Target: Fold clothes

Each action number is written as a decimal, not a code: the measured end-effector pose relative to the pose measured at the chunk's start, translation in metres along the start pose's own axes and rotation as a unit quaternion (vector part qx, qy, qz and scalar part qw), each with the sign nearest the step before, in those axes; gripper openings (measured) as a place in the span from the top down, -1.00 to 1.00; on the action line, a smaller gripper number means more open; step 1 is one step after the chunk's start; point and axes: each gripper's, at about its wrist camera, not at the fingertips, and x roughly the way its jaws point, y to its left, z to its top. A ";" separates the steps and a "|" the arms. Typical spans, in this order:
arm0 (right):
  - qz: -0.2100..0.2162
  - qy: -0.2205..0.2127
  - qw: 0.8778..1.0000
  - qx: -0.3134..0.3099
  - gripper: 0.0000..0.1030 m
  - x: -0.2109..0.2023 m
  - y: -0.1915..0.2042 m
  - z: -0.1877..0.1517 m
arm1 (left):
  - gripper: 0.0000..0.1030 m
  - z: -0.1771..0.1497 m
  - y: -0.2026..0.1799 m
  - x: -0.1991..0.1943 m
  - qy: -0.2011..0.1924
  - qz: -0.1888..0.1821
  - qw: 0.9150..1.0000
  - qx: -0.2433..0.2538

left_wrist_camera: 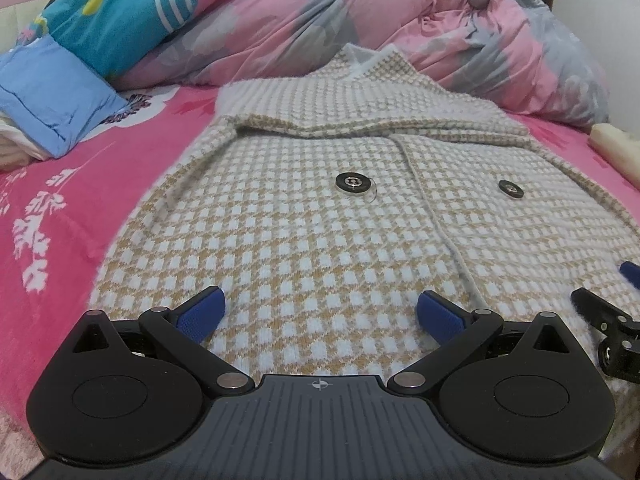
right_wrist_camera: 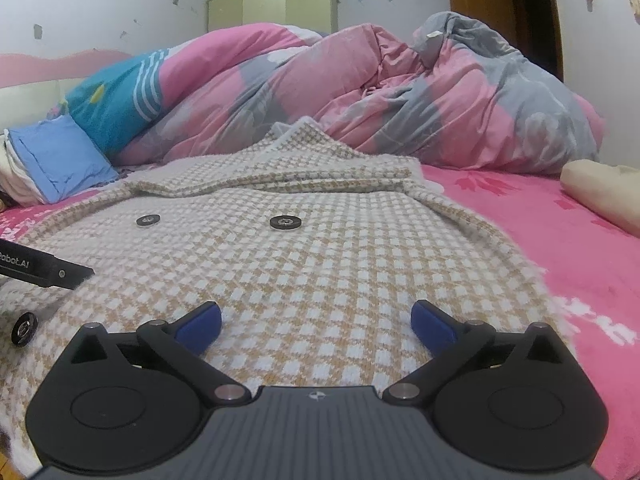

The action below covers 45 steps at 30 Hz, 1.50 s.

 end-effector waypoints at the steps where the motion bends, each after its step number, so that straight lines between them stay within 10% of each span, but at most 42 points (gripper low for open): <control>1: -0.004 0.003 1.000 0.001 -1.00 0.000 0.001 0.001 | -1.00 0.001 0.000 0.000 0.003 0.002 1.000 -0.002; 29: -0.078 0.140 0.986 0.036 -1.00 0.014 0.015 0.035 | -1.00 0.010 0.000 0.004 0.058 -0.006 0.998 0.000; 45: -0.059 0.138 0.988 0.029 -1.00 0.013 0.009 0.040 | -1.00 0.019 -0.002 0.009 0.087 0.009 0.996 -0.009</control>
